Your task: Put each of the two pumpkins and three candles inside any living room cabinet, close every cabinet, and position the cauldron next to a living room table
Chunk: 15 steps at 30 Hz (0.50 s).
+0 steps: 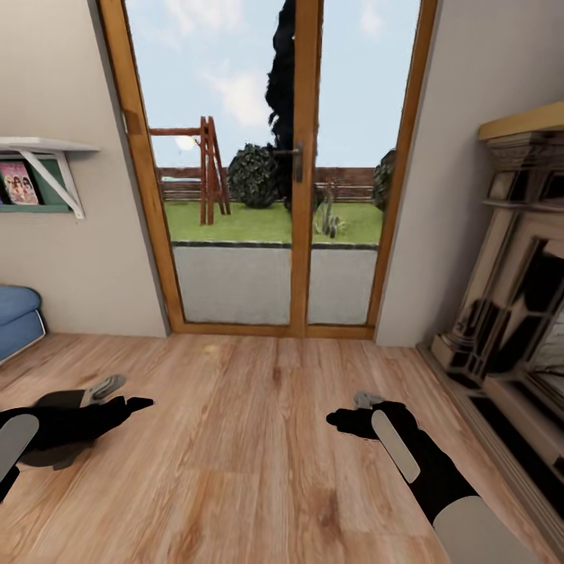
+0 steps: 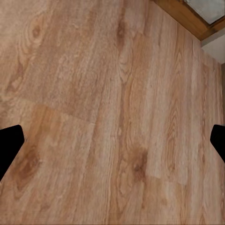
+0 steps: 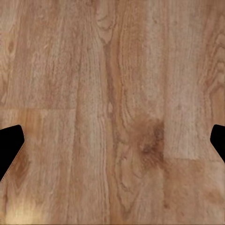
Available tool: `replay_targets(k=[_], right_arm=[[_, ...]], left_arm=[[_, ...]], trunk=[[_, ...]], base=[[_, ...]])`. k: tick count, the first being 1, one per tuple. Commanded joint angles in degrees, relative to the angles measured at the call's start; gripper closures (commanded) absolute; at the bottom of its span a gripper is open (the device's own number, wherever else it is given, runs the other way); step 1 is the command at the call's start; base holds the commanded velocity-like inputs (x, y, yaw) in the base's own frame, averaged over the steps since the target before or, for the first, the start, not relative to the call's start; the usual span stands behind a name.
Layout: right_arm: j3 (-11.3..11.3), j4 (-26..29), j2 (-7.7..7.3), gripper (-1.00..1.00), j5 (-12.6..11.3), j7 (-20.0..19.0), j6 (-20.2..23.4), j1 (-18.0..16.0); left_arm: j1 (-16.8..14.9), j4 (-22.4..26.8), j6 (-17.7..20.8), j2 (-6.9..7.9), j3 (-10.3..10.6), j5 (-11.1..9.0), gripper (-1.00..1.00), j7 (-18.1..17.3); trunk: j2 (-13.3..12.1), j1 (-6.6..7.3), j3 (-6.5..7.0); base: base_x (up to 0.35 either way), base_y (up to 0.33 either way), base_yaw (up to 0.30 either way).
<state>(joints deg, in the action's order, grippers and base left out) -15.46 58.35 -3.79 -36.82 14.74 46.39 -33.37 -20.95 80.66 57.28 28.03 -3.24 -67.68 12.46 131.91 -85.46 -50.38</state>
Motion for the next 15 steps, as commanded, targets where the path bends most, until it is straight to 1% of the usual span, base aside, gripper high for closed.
replay_targets(k=[1, 15], right_arm=[[-0.18, 0.08, -0.07, -1.0, -0.61, 0.57, 0.1, -0.03], [-0.18, 0.09, -0.07, -1.0, -0.57, 0.45, 0.09, -0.03]], left_arm=[[-0.06, 0.0, 0.2, 0.0, -0.01, -0.61, -1.0, 0.57], [-0.06, -0.59, 0.2, 0.0, -0.01, -0.61, -1.0, 0.55]], trunk=[[0.03, -0.02, -0.12], [0.03, -0.02, -0.83]], base=[[0.337, 0.0, 0.24], [0.337, 0.0, 0.239]])
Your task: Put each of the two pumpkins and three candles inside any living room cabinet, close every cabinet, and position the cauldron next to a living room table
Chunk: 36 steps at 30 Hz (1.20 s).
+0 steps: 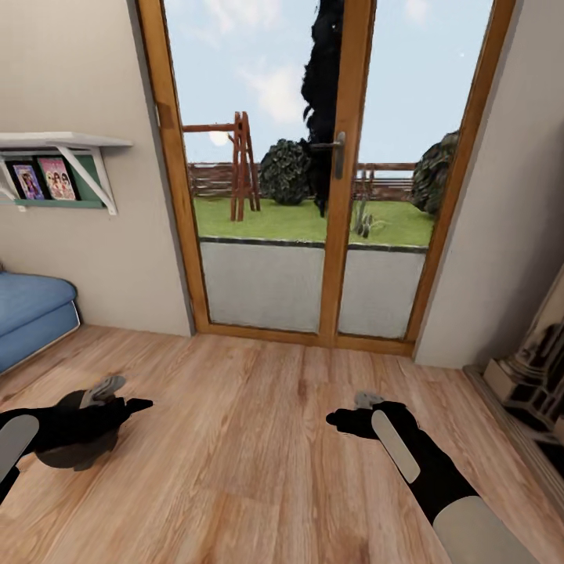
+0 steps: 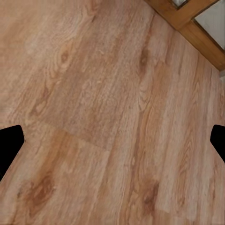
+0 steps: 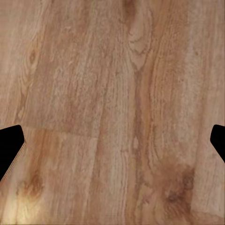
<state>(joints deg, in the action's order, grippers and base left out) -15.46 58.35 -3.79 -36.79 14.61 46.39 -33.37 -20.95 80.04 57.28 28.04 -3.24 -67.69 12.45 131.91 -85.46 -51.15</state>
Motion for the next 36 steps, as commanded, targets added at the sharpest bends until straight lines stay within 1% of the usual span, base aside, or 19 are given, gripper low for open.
replay_targets(k=[1, 31, 36], right_arm=[[-0.18, 0.06, -0.09, -1.0, -0.61, 0.59, 0.07, -0.03], [-0.27, 0.01, -0.07, -1.0, -0.57, 0.69, 0.01, -0.03], [-0.27, 0.01, 0.18, -1.0, -0.57, 0.69, 0.01, -0.03]], left_arm=[[-0.06, 0.0, 0.2, -0.01, -0.01, -0.6, -1.0, 0.56], [-0.06, -0.06, 0.11, -0.04, -0.01, -0.55, -1.0, 0.56], [-0.06, -0.06, 0.11, -0.03, -0.01, -0.57, -1.0, 0.56]], trunk=[[0.03, -0.02, -0.12], [0.03, -0.02, -1.65], [0.03, -0.02, -1.91]], base=[[0.337, 0.0, 0.24], [0.337, 0.0, 0.239], [0.327, -0.086, 0.239]])
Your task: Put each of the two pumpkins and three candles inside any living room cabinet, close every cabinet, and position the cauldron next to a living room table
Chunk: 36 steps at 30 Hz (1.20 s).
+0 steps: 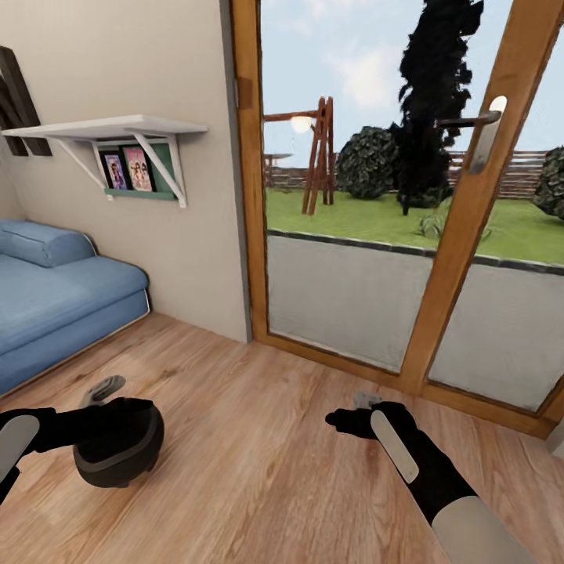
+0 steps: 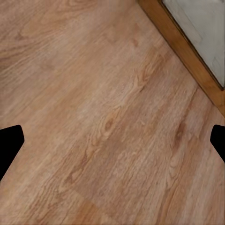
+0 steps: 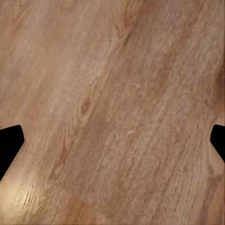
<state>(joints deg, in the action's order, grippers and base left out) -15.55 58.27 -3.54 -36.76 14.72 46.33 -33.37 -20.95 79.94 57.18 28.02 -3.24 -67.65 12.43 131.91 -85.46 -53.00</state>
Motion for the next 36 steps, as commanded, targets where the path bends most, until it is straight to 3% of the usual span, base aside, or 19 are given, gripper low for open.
replay_targets(k=[1, 18, 25, 30, 36], right_arm=[[-0.18, 0.09, -0.01, -1.0, -0.57, 0.57, 0.08, -0.03], [-0.18, 0.09, 0.2, -1.0, -0.33, 0.57, 0.08, -0.03], [-0.18, 0.09, 0.2, -1.0, -0.33, 0.57, 0.08, -0.03], [-0.18, 0.09, 0.2, -1.0, -0.33, 0.51, 0.08, -0.03], [-0.18, 0.09, 0.2, -1.0, -0.33, 0.49, 0.08, -0.03]], left_arm=[[-0.06, 0.04, 0.21, 0.0, -0.03, -0.62, -1.0, 0.57], [-0.06, 0.04, 0.21, 0.02, -0.03, -0.62, -1.0, 0.57], [-0.06, 0.06, 0.27, -0.02, -0.11, -0.76, -1.0, 0.51], [-0.06, 0.05, 0.27, 0.01, -0.11, -3.88, -1.0, 0.56], [-0.06, -0.04, 0.25, 0.94, -0.1, -4.69, -1.0, 0.57]], trunk=[[0.02, -0.02, -0.11], [0.02, -0.02, -1.09], [0.02, -0.02, -1.51], [-1.18, 0.64, -1.28], [-3.58, 1.95, -0.57]], base=[[0.314, -0.141, 0.238], [0.316, -0.091, 0.224], [0.089, -0.001, 0.215], [0.004, 0.0, 0.214], [0.0, 0.0, 0.214]])
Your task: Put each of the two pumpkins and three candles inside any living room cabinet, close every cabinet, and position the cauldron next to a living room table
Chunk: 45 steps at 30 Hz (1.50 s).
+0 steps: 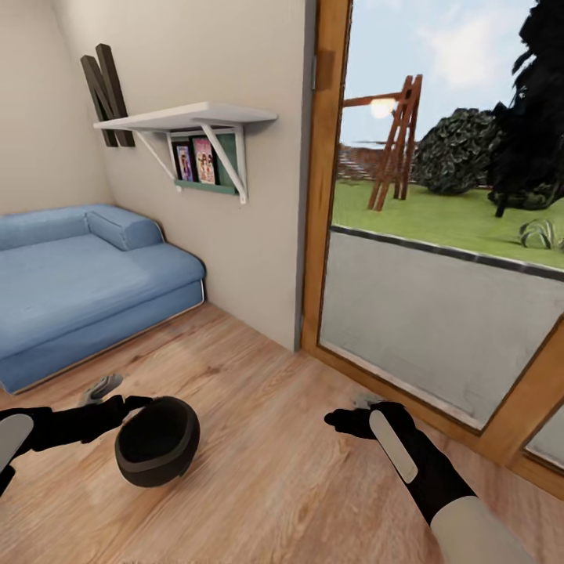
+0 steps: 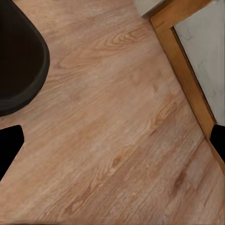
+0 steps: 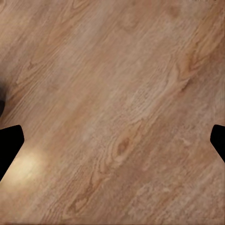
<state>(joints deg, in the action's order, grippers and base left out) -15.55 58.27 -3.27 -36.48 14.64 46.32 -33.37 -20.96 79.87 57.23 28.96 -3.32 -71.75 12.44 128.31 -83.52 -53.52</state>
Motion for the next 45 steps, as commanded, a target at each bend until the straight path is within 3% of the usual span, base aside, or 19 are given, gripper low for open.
replay_targets(k=[1, 20, 31, 38, 45], right_arm=[[-0.18, 0.09, -0.07, -1.0, -0.61, 0.57, 0.09, -0.03], [-0.18, 0.31, -0.09, -1.0, -0.61, 0.77, 0.09, -0.03], [-0.27, 0.3, 0.13, -1.0, -0.61, 0.5, 0.04, -0.03], [-6.49, 0.3, 0.11, -1.0, -0.64, 0.6, -1.72, -0.03], [-7.52, 0.37, 0.09, -1.0, -1.02, 0.89, -1.85, -0.03]], left_arm=[[-0.05, -0.11, 0.2, 0.15, -0.02, -0.63, -1.0, 0.57], [-0.05, -0.72, 0.2, 0.4, -0.02, -0.75, -1.0, 0.57], [-0.05, -0.76, 0.17, 0.78, -0.02, -0.94, -1.0, 0.57], [-0.05, -0.77, 0.18, 0.92, -0.02, -0.94, -1.0, 0.57], [-0.05, -0.77, 0.18, 0.93, -0.02, -0.94, -1.0, 0.57]], trunk=[[-0.39, 0.24, 0.07], [-8.01, 4.41, 2.97], [-8.01, 4.41, 2.96], [-8.01, 4.41, 2.96], [-8.01, 4.41, 2.96]], base=[[0.0, 0.0, 0.214], [0.0, 0.0, 0.151], [0.119, 0.0, 0.22], [0.332, 0.0, 0.01], [0.338, 0.0, 0.059]])
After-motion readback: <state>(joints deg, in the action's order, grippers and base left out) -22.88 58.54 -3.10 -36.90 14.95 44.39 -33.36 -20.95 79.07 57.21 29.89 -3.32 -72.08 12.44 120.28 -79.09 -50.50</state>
